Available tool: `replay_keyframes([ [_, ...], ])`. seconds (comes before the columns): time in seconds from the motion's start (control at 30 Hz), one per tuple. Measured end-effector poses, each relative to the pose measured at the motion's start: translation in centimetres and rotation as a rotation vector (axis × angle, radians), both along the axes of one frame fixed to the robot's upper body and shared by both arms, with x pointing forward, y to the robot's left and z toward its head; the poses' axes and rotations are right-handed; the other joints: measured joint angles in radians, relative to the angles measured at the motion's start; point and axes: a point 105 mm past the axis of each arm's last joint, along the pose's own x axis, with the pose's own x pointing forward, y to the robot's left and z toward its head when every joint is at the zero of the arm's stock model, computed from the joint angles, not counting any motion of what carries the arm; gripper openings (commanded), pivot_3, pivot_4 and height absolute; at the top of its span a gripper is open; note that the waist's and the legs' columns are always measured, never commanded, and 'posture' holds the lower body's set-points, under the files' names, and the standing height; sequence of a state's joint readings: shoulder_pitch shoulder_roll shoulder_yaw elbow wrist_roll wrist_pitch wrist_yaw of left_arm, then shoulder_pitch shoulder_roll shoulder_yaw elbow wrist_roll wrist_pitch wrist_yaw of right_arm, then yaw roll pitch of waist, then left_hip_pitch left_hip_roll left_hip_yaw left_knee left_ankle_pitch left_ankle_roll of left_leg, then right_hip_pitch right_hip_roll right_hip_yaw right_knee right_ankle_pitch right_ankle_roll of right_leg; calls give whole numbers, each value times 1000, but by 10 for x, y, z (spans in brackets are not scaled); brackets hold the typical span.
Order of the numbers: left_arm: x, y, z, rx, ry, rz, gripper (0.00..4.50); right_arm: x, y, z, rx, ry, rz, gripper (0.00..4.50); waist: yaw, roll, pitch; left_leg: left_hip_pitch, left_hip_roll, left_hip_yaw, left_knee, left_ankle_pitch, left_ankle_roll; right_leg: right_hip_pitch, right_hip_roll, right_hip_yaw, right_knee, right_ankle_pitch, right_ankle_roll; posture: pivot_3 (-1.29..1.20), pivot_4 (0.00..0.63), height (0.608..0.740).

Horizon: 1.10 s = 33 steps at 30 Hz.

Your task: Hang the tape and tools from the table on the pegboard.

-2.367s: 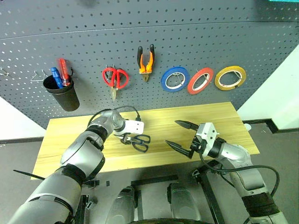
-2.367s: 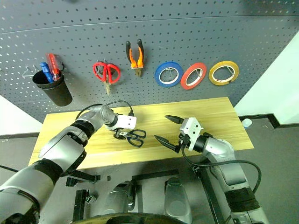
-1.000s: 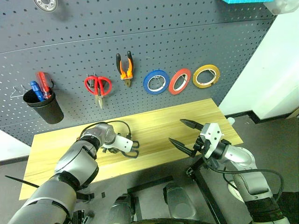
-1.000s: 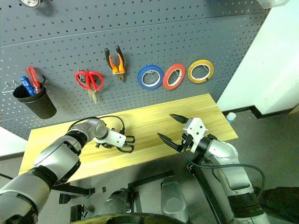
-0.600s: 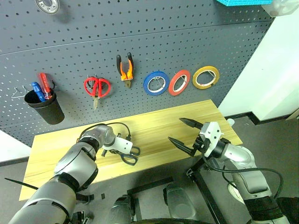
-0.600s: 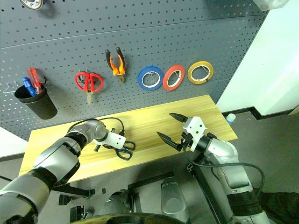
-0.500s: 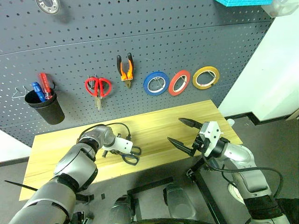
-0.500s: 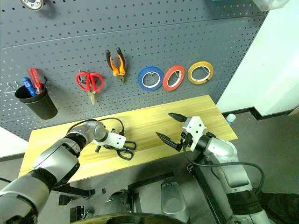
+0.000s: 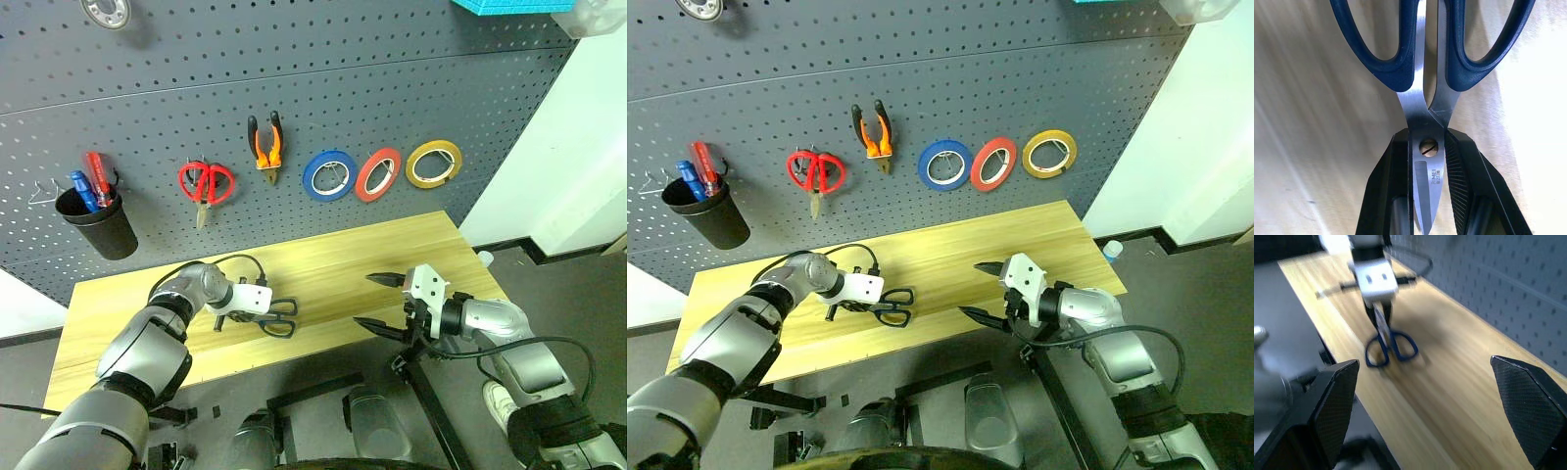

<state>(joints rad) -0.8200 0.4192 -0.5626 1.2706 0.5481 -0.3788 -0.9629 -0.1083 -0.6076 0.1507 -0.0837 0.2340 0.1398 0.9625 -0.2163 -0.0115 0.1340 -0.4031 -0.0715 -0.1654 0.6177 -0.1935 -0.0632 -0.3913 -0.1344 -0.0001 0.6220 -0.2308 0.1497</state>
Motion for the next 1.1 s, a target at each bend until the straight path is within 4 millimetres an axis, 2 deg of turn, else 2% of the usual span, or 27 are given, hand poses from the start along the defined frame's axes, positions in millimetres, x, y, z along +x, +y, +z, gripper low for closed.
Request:
replay_keyframes([
  [0.2,1,1,7,-98,-20,52,563,1,-3,-5,-53,-15,23,4500,14,0,0,0,0,0,0,0,0,0,0,0,1,0,0,-203,61,740],
  [0.4,1,-5,22,-315,-95,126,563,3,-2,3,-35,-61,49,4500,9,1,-1,1,0,0,0,0,0,0,0,1,1,0,0,-192,63,740],
  [0.6,-24,12,34,-547,-176,313,563,-3,3,23,40,-70,158,4500,17,1,-1,8,1,1,-3,0,0,1,0,5,7,-1,-2,-153,63,740],
  [0.77,-27,14,63,-681,-290,427,563,6,9,39,62,-134,206,4500,61,3,-3,11,1,2,-2,-2,-3,4,0,6,7,-3,-8,-121,62,740],
  [0.93,-27,29,81,-804,-404,614,563,19,14,57,98,-204,248,4500,79,4,-4,11,1,2,-3,-1,-2,3,0,6,7,-3,-8,-102,58,740],
  [1.1,-28,36,110,-981,-514,711,563,21,12,55,84,-164,303,4500,113,4,-5,12,0,3,-3,0,-1,3,1,7,7,-2,-6,-86,52,740],
])
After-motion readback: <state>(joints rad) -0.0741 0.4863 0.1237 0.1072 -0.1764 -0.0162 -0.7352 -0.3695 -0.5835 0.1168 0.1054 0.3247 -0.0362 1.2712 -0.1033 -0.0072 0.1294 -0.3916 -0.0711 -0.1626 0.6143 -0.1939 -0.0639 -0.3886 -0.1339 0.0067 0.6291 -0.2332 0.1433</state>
